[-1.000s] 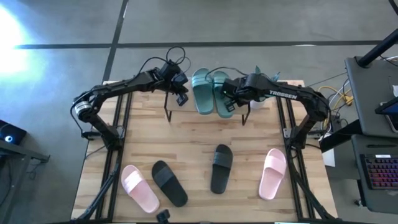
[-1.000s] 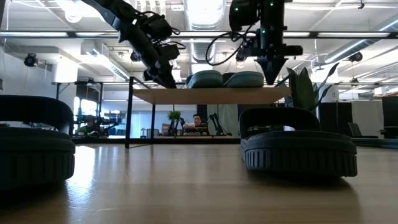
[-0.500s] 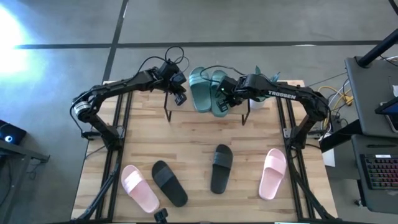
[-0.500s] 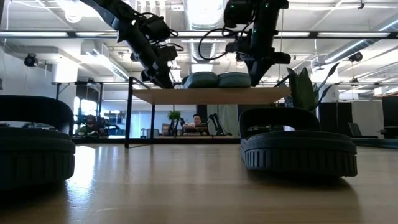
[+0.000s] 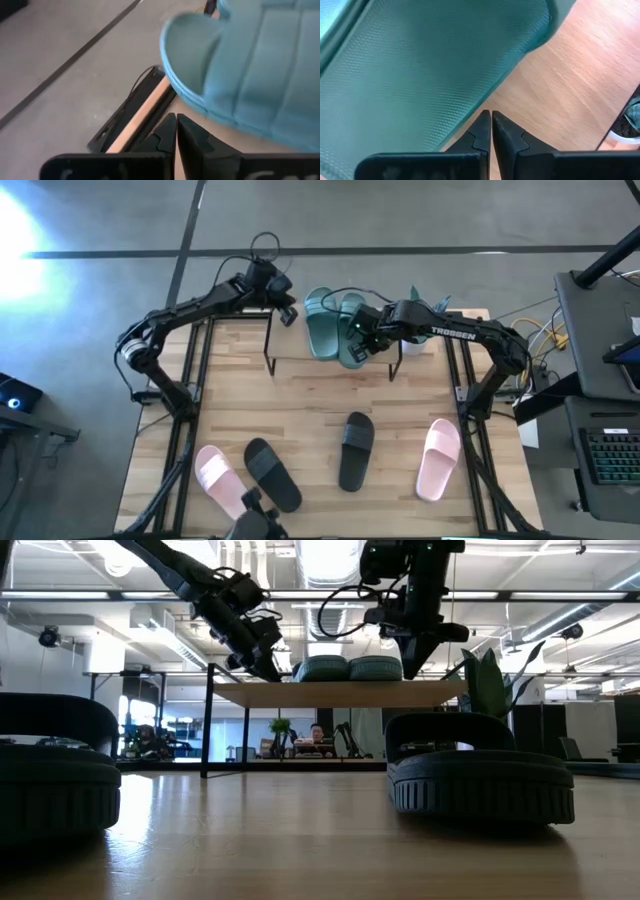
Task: Pick and place slides into the shelf
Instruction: Adjust the green slides on the shelf
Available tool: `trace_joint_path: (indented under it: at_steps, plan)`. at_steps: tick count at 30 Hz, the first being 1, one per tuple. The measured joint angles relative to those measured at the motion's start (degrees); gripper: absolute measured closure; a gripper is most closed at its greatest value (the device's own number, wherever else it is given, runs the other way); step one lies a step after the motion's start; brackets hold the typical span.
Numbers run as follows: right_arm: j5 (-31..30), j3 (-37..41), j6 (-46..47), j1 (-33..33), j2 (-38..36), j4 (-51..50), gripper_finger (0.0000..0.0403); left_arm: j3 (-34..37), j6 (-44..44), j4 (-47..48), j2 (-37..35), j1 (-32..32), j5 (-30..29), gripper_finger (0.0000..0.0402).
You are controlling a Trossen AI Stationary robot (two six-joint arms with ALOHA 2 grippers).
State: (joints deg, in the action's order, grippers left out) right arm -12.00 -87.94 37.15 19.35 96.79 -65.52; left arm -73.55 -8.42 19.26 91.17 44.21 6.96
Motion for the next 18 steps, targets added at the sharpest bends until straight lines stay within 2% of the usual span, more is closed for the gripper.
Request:
trace_joint_path:
  at_steps: [11, 18]
  plan:
    - [-0.2, 0.0, -1.4, 0.0, 0.0, -0.2, 0.0394, -8.0, 0.5, -1.6, 10.0, 2.0, 10.8, 0.0402]
    - [-8.3, 0.0, 0.5, 0.3, 0.0, -2.0, 0.0394, -9.9, 0.2, 0.4, 10.7, 1.9, 13.7, 0.0402]
